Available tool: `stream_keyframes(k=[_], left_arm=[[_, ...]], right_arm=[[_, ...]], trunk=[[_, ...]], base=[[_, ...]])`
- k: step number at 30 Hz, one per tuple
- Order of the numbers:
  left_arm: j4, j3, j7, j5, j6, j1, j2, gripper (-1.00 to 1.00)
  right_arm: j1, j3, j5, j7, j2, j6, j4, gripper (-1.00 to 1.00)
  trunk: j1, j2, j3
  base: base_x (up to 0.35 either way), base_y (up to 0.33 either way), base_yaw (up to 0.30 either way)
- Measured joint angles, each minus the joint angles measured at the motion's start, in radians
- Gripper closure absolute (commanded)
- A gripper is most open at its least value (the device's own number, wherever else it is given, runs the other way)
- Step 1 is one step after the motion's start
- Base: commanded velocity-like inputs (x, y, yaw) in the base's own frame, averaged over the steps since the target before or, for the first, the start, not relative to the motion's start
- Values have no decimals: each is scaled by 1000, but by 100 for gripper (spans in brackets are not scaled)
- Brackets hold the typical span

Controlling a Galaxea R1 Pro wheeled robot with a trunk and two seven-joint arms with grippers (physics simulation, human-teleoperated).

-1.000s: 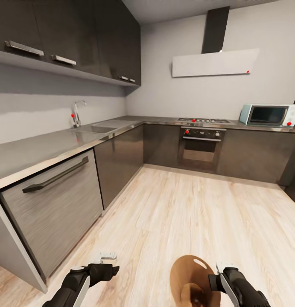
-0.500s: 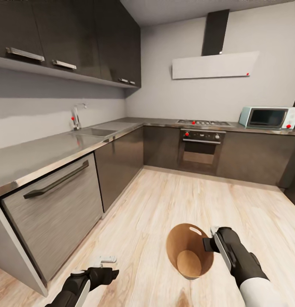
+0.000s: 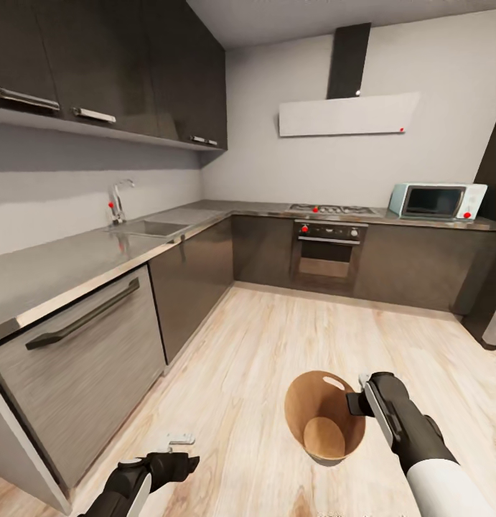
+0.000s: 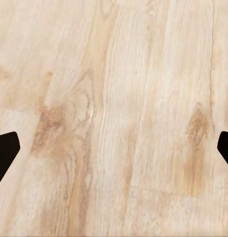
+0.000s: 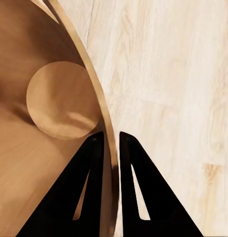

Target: Put the three can of soda from the living room inside the tash can in the kitchen.

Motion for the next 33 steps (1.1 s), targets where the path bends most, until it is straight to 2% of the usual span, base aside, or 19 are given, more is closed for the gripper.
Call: stream_keyframes(k=[5,10,14,15,19,24,29,33], left_arm=[[0,0,0,1,0,0,0,-100],[-1,0,-1,4,0,0,0,-100],[-1,0,-2,4,0,0,0,-100],[-1,0,-3,4,0,0,0,-100],[-1,0,-3,3,0,0,0,-100],[-1,0,-3,-1,-1,0,0,-100],[-1,0,-3,-1,-1,0,0,-100],[-1,0,-3,-2,-2,0,0,-100]], right_arm=[[0,1,-17,1,-1,2,0,100],[0,0,-1,1,-3,2,-1,100],[0,0,-13,2,-3,1,-1,100],[0,0,-23,5,-10,1,-1,100],[0,-2,0,8,-17,2,-1,100],[0,-2,-22,13,-22,1,-1,100],[0,-2,-12,13,-22,2,0,100],[0,-1,-24,14,-22,1,1,100]], trunk=[[-19,35,16],[-38,70,31],[-54,98,44],[-58,105,47],[-73,133,60],[-92,168,75],[-111,203,91],[-127,231,103]], base=[[0,0,-274],[0,0,-284],[0,0,-286],[0,0,-286],[0,0,-286],[0,0,-286],[0,0,-286],[0,0,-286]])
